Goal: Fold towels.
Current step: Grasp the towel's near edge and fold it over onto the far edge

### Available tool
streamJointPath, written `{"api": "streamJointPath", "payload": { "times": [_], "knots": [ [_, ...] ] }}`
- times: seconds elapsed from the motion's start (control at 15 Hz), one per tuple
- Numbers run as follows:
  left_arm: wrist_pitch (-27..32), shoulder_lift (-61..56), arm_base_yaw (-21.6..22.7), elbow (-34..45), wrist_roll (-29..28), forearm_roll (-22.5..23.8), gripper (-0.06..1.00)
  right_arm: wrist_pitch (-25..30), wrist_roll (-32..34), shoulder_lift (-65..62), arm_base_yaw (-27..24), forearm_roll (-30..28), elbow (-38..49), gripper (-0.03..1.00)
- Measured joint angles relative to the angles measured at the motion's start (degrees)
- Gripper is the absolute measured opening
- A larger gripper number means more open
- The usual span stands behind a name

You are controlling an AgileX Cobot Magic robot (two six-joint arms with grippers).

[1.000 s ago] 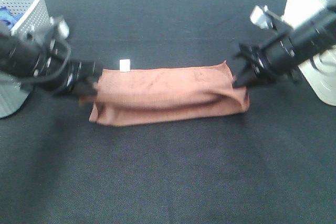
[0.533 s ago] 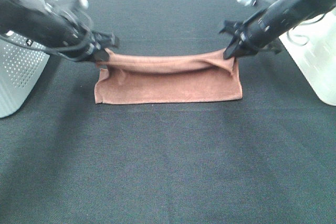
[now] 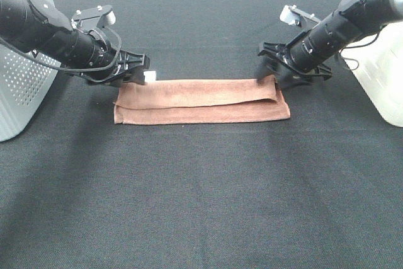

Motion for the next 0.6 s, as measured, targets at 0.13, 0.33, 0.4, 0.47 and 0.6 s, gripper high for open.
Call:
{"api": "streamJointPath", "payload": {
  "times": [0.13, 0.33, 0.4, 0.47, 0.6],
  "knots": [
    [0.9, -1.1, 0.0, 0.0, -1.3, 1.8, 0.80, 3.6, 1.2, -2.3, 0.0, -3.8, 0.0, 0.93],
    [2.9, -1.2, 0.0, -0.1, -11.3, 7.5, 0.81, 10.4, 7.0, -4.1, 0.0, -10.4, -0.2, 0.96],
    [3.6, -0.8, 0.0, -0.1, -16.0, 10.8, 0.81, 12.3, 8.3, -4.1, 0.0, -12.2, -0.3, 0.96],
    [3.8, -0.7, 0.0, -0.1, -19.9, 13.9, 0.81, 14.0, 9.0, -4.1, 0.0, -13.3, -0.3, 0.96],
    [4.0, -0.6, 0.1, -0.1, -24.6, 18.3, 0.81, 14.9, 9.3, -4.1, 0.0, -13.9, -0.3, 0.96]
  ]
}}
